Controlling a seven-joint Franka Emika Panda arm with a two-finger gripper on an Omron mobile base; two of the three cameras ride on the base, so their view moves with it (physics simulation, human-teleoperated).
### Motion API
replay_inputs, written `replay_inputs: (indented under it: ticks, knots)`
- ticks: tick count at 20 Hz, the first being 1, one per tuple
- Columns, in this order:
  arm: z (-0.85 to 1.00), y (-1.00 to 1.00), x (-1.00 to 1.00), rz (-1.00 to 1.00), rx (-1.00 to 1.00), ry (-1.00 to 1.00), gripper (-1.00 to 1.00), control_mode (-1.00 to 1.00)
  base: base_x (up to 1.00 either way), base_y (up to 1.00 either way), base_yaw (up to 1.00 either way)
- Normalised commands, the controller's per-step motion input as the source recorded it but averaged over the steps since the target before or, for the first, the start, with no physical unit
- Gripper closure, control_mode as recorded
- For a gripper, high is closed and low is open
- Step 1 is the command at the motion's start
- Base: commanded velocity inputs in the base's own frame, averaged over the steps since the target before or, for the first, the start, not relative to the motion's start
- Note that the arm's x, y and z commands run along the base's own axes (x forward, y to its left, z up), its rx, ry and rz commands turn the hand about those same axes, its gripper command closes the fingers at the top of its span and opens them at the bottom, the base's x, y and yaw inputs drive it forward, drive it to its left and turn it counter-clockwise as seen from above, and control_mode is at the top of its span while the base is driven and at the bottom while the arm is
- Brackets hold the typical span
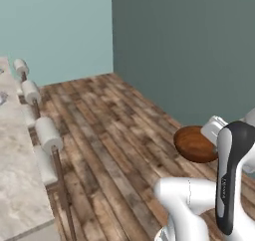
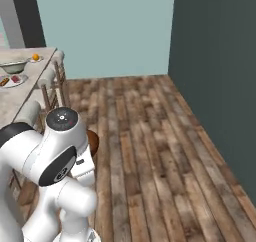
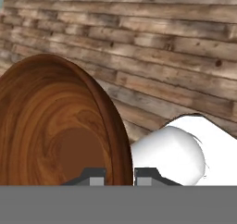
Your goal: Take the smaller bowl and place it next to the appetizer plate on the dining counter , and place the larger bowl next to the plate with cooked food.
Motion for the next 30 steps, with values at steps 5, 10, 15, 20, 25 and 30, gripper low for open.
replay_inputs:
  ticks: [5, 10, 15, 20, 25, 30]
  knots:
    - [0.0, 0.0, 0.0, 0.0, 0.0, 0.0, 1.0, 1.0, 1.0, -0.45, 0.43]
    - [0.0, 0.0, 0.0, 0.0, 0.0, 0.0, 1.0, 1.0, 1.0, -0.65, 0.33]
    - [0.0, 0.0, 0.0, 0.0, 0.0, 0.0, 1.0, 1.0, 1.0, -0.63, 0.23]
    - [0.0, 0.0, 0.0, 0.0, 0.0, 0.0, 1.0, 1.0, 1.0, -0.34, 0.18]
    - [0.0, 0.0, 0.0, 0.0, 0.0, 0.0, 1.0, 1.0, 1.0, -0.25, 0.3]
    - [0.0, 0.0, 0.0, 0.0, 0.0, 0.0, 1.0, 1.0, 1.0, -0.23, 0.39]
